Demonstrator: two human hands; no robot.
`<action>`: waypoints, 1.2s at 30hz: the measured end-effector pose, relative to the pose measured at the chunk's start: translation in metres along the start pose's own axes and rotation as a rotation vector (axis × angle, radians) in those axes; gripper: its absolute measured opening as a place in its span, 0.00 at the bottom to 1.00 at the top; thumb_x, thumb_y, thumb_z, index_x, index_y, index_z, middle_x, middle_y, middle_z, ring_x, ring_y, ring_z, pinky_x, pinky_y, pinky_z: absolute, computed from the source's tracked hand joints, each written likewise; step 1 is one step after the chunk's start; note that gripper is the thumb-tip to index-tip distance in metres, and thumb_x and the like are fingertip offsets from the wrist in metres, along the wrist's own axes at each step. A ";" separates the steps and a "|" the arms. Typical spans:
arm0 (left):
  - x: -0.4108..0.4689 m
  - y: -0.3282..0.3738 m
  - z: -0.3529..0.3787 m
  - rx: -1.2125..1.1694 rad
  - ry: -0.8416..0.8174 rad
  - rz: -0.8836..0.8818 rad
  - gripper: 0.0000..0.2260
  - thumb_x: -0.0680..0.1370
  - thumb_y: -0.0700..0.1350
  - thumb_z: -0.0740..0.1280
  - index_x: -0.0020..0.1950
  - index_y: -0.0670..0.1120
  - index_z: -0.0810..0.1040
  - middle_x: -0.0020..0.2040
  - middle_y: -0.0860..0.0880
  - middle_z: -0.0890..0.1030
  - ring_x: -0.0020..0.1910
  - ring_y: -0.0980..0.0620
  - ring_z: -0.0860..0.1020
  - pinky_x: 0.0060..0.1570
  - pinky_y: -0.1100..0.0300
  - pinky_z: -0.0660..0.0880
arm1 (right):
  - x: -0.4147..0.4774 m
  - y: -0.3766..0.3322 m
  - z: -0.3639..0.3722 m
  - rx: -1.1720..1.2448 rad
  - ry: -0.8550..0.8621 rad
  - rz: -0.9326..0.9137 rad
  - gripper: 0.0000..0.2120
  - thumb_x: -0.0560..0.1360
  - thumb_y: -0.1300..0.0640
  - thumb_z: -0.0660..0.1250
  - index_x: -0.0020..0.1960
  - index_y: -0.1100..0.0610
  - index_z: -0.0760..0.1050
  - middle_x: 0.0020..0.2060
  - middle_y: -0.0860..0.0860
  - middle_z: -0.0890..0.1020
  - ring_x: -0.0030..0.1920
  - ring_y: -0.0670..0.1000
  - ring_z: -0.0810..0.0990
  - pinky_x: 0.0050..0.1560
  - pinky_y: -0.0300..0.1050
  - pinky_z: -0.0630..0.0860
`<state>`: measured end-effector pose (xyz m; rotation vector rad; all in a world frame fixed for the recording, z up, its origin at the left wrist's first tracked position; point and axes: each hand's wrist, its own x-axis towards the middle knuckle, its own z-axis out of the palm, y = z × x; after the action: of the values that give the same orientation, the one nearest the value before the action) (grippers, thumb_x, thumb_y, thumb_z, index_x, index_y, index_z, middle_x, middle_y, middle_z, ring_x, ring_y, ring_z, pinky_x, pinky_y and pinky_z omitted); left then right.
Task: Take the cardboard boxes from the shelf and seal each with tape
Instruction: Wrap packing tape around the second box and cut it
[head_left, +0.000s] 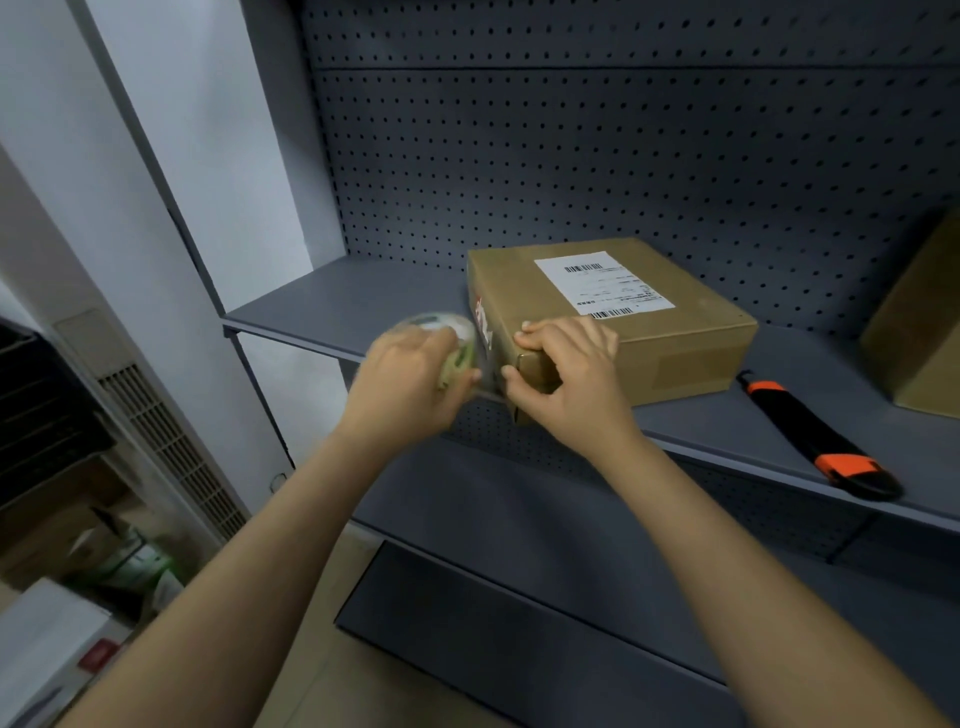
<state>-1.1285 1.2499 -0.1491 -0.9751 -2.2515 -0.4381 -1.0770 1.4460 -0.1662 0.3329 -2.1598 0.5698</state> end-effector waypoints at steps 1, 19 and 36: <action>0.003 -0.002 0.000 -0.019 -0.007 -0.012 0.14 0.75 0.55 0.67 0.43 0.44 0.74 0.37 0.45 0.78 0.36 0.41 0.76 0.38 0.57 0.64 | -0.002 0.001 -0.002 0.005 0.002 -0.006 0.12 0.70 0.50 0.71 0.48 0.56 0.79 0.51 0.47 0.82 0.54 0.51 0.75 0.56 0.42 0.59; -0.004 0.020 0.026 -0.160 0.301 0.275 0.14 0.76 0.54 0.67 0.44 0.43 0.75 0.34 0.48 0.77 0.34 0.48 0.72 0.37 0.58 0.60 | -0.013 0.010 -0.034 0.125 0.115 0.089 0.05 0.69 0.62 0.74 0.40 0.62 0.78 0.44 0.48 0.83 0.49 0.50 0.79 0.54 0.48 0.74; 0.023 0.019 0.022 -0.132 0.119 0.146 0.12 0.71 0.49 0.75 0.39 0.43 0.77 0.32 0.46 0.79 0.31 0.44 0.78 0.35 0.56 0.68 | -0.015 -0.010 -0.036 0.124 0.084 0.268 0.10 0.72 0.56 0.76 0.43 0.59 0.75 0.53 0.49 0.84 0.59 0.48 0.80 0.72 0.41 0.61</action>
<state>-1.1358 1.2857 -0.1494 -1.1416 -2.0502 -0.5695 -1.0398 1.4561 -0.1562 0.0828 -2.1059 0.8560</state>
